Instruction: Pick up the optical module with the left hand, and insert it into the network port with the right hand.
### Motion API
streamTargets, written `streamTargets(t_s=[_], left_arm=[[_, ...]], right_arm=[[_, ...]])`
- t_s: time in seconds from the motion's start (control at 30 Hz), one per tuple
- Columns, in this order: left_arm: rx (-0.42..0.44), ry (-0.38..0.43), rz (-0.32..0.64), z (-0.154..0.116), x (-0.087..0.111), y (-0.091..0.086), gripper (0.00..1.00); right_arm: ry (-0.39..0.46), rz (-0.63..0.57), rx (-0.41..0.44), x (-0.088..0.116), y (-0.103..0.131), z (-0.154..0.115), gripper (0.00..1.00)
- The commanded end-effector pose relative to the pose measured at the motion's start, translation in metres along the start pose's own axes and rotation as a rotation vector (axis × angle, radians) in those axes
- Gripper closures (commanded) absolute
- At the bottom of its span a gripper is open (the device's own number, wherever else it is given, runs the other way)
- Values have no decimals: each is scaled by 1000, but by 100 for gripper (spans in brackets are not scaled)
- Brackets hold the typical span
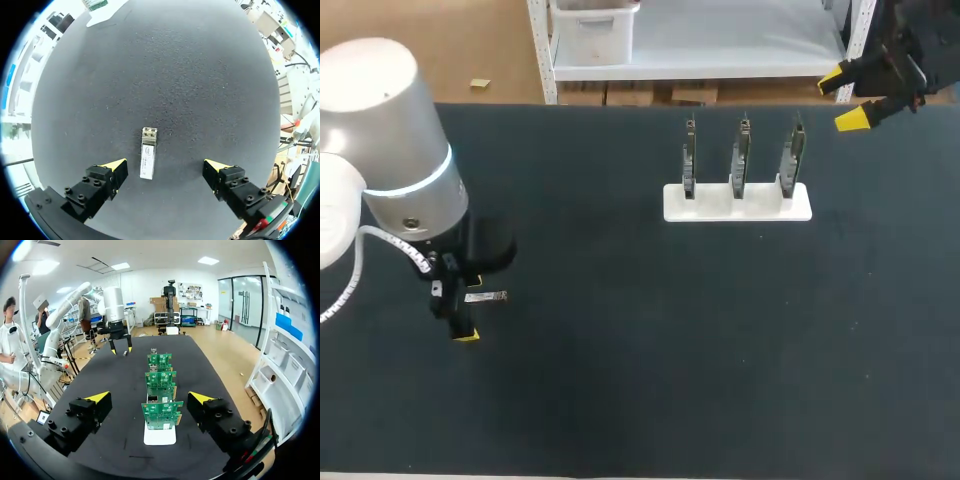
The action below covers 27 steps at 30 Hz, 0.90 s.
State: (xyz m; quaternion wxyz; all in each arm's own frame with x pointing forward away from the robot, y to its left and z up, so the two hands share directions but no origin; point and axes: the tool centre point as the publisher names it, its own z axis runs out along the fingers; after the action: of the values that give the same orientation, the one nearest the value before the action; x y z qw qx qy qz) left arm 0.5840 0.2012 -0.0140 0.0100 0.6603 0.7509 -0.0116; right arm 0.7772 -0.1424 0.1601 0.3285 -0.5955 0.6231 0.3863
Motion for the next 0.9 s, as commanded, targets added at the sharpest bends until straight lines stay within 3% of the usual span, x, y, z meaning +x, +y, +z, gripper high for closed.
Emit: streamTargets(t_s=[0.03,0.17,0.23,0.3,0.33,0.9], left_arm=[[22,1,3,5,0,3,0],[32,4,-3,7,2,1,0],[35,8,-10,8,5,0,53],[39,12,-12,10,7,0,75],[40,13,-12,10,7,0,98],[48,-4,-28,14,4,0,100]], right_arm=[[1,-2,6,0,2,0,0],[1,-2,6,0,2,0,0],[1,-2,6,0,2,0,0],[1,-2,6,0,2,0,0],[1,-2,6,0,2,0,0],[1,-2,6,0,2,0,0]])
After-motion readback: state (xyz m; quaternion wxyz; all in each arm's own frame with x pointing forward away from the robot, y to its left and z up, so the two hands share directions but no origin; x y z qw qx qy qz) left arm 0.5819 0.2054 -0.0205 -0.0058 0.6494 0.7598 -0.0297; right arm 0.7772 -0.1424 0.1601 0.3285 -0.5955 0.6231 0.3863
